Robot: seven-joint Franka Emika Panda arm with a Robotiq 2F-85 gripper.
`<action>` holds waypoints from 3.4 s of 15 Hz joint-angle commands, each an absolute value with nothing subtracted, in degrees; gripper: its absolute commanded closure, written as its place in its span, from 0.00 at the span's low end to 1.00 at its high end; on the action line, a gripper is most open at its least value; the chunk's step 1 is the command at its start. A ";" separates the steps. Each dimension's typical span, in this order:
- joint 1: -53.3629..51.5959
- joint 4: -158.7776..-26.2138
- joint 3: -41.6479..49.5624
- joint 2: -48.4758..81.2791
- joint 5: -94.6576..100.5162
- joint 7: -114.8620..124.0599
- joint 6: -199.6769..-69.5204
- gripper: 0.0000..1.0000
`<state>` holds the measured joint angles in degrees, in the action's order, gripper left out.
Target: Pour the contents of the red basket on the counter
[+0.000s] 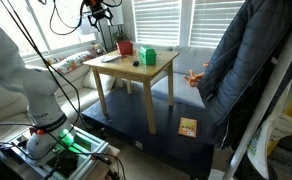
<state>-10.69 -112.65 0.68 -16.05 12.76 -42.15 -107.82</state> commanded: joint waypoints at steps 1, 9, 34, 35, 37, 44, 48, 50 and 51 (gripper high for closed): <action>-9.39 -112.34 -0.45 -15.99 12.39 -42.42 -107.77 0.00; -9.59 -108.37 0.82 -11.00 7.70 -44.72 -111.68 0.00; -7.17 -69.31 -7.73 30.19 2.52 -41.67 -115.37 0.01; -7.32 -68.63 -7.66 31.01 3.05 -41.46 -114.68 0.04; -7.37 -67.23 -7.65 32.36 3.31 -41.24 -112.56 0.13; -7.43 -62.82 -7.24 36.30 3.85 -40.40 -106.54 0.45; -7.62 -60.67 -6.87 37.38 4.68 -39.71 -102.89 0.79; -8.26 -60.32 -5.75 37.30 5.04 -39.50 -102.35 0.93; -8.26 -60.15 -5.55 37.17 5.27 -39.43 -102.22 0.99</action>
<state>-7.67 -63.42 -6.40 35.98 3.99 -40.60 -104.74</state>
